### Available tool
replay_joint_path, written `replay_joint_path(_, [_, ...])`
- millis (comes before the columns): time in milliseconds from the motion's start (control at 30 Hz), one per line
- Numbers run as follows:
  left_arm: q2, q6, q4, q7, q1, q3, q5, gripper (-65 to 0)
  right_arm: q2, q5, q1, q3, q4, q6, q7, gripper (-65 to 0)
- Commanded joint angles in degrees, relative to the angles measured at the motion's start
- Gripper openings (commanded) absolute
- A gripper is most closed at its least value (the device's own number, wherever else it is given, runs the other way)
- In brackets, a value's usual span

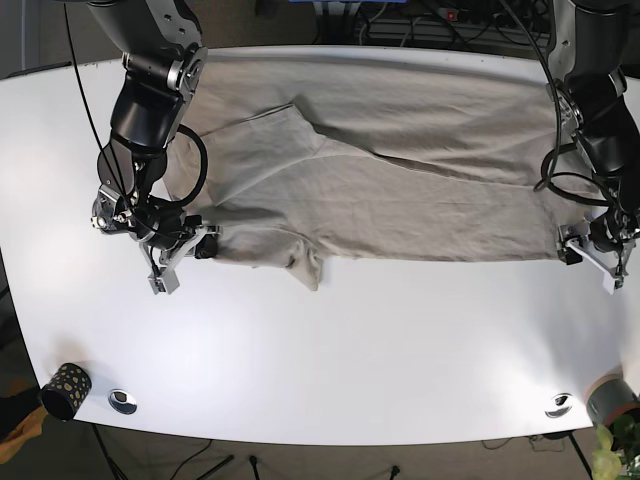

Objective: Fold the T-shirt properly
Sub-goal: 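Grasp the shirt's side edge with both grippers, then lift and fold the grasped edge over the shirt with both grippers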

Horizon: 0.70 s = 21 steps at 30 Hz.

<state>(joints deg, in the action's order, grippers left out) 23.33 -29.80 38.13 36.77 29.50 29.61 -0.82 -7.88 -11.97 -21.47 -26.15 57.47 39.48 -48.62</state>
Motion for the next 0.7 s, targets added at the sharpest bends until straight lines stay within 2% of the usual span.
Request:
replay_joint_path(0, [0.98, -3.47, 0.07, -0.33, 1.23, 0.15, 0.51, -18.7, -0.52, -0.56, -1.43, 0.09, 1.21, 0.52, 0.66, -63.4])
replay_joint_path(67, [0.80, -3.82, 0.24, -0.33, 1.32, 0.15, 0.42, -21.5, -0.52, -0.56, -1.43, 0.09, 1.21, 0.52, 0.66, -63.4])
replay_joint_path(100, [0.80, -3.82, 0.24, -0.33, 1.23, 0.15, 0.42, -25.8, -0.52, -0.56, -1.43, 0.09, 1.21, 0.52, 0.66, -63.4])
replay_joint_path(167, [0.71, -3.82, 0.33, -0.33, 1.23, 0.24, 0.42, -36.1, -0.52, -0.65, -1.43, 0.09, 1.21, 0.52, 0.66, -63.6])
replay_joint_path(267, [0.71, -3.82, 0.33, -0.86, 1.14, 0.42, 0.51, -58.6, -0.60, -0.74, -1.43, 0.09, 1.30, 0.52, 0.66, -63.6])
replay_joint_path(300, [0.71, -3.82, 0.33, -1.65, 1.14, 0.33, 0.51, -63.9, -0.60, -0.91, -1.43, 0.09, 1.30, 0.52, 0.66, -63.6])
replay_joint_path(500, [0.62, -4.09, 2.27, -6.58, 0.26, 1.47, 1.04, -65.0, -0.60, -1.00, -1.69, 0.17, 4.99, 0.52, 0.58, -64.7])
replay_joint_path(600, [-0.69, -4.09, 7.45, -7.19, -2.29, 5.34, 4.64, -65.0, -0.69, -0.65, -1.51, 0.17, 7.89, 0.52, 0.31, -65.0])
replay_joint_path(667, [-1.66, -4.09, 12.02, -7.19, -4.48, 5.60, 6.75, -65.0, -0.69, -0.65, -1.34, 0.17, 10.09, 0.52, 0.23, -65.0])
